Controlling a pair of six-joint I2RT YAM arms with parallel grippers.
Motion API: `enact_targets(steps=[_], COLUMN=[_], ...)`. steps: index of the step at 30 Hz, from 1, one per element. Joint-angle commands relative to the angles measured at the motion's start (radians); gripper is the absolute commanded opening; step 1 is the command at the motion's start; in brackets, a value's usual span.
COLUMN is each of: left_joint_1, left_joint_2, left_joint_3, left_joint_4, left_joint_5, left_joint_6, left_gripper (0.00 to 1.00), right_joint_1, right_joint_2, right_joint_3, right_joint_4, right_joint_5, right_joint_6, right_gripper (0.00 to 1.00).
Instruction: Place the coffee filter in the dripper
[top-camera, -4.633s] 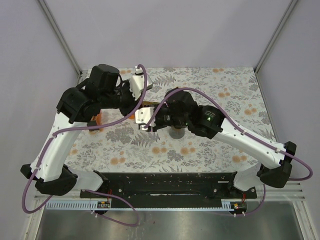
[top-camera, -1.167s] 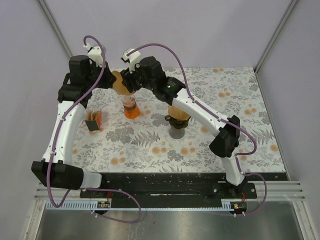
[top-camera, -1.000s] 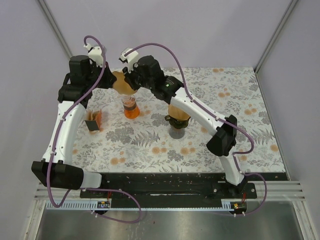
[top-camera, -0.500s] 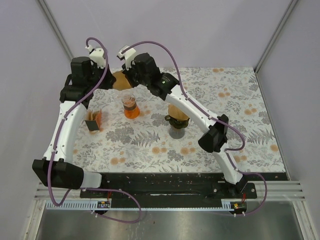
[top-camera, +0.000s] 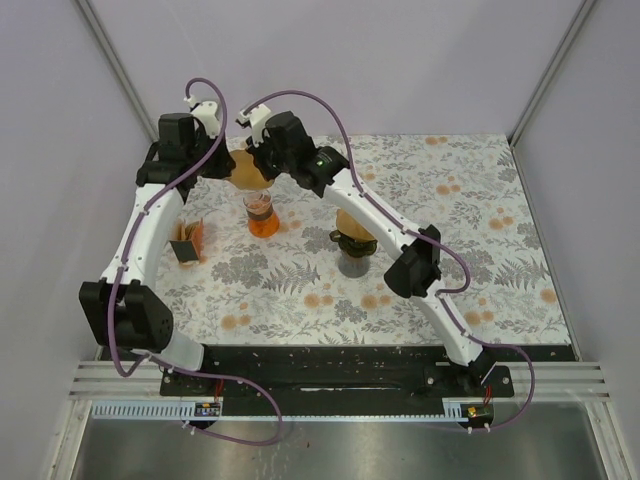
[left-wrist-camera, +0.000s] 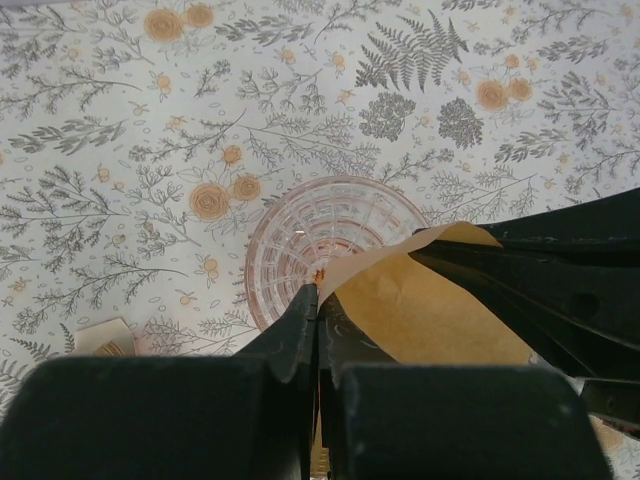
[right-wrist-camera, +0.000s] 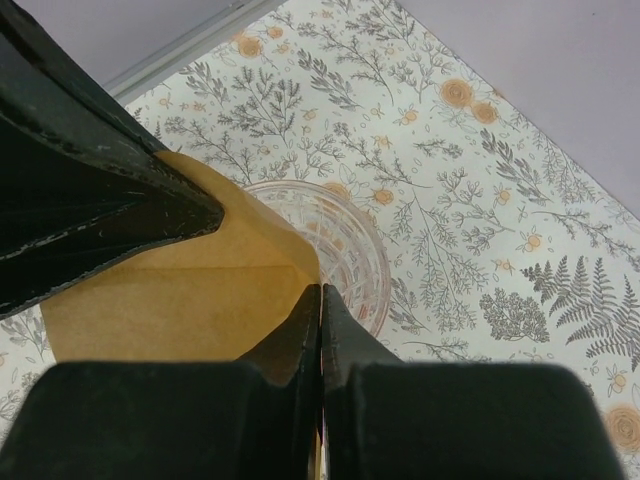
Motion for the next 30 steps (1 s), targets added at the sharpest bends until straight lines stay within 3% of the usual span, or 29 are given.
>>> enact_targets(steps=[1,3,12,15,18,19,23,30], left_joint_1=[0.009,0.009,0.012,0.015,0.015,0.015,0.015,0.017], left_joint_2=[0.034,0.049,0.109,0.115,0.12,0.124,0.12,0.088], left_joint_3=[0.018,0.022,0.038,0.035,0.038,0.041,0.047,0.055], left_joint_4=[0.055,0.049,0.047,0.047,0.047,0.044,0.035,0.038], left_joint_5=[-0.008,-0.007,0.002,0.004,0.011,0.013,0.013,-0.019], left_joint_6=[0.0,0.0,-0.003,0.0,0.005,0.005,0.015,0.04], left_gripper=[0.0,0.0,0.0,0.0,0.0,0.04,0.33,0.52], right_joint_1=[-0.02,-0.022,-0.023,-0.023,-0.023,-0.023,-0.023,-0.023], right_joint_2=[0.02,0.022,-0.021,-0.04,-0.047,-0.05,-0.059,-0.072], right_joint_3=[0.055,0.049,0.012,-0.003,-0.011,-0.013,-0.029,-0.04], right_joint_4=[0.028,0.028,0.028,0.031,0.034,0.034,0.042,0.062], right_joint_5=[-0.015,-0.014,-0.003,0.011,0.006,0.006,-0.001,0.005], right_joint_6=[0.005,0.002,-0.013,-0.026,-0.03,-0.029,-0.021,-0.024], right_gripper=[0.03,0.16,0.52,0.6,0.62,0.62,0.61,0.63])
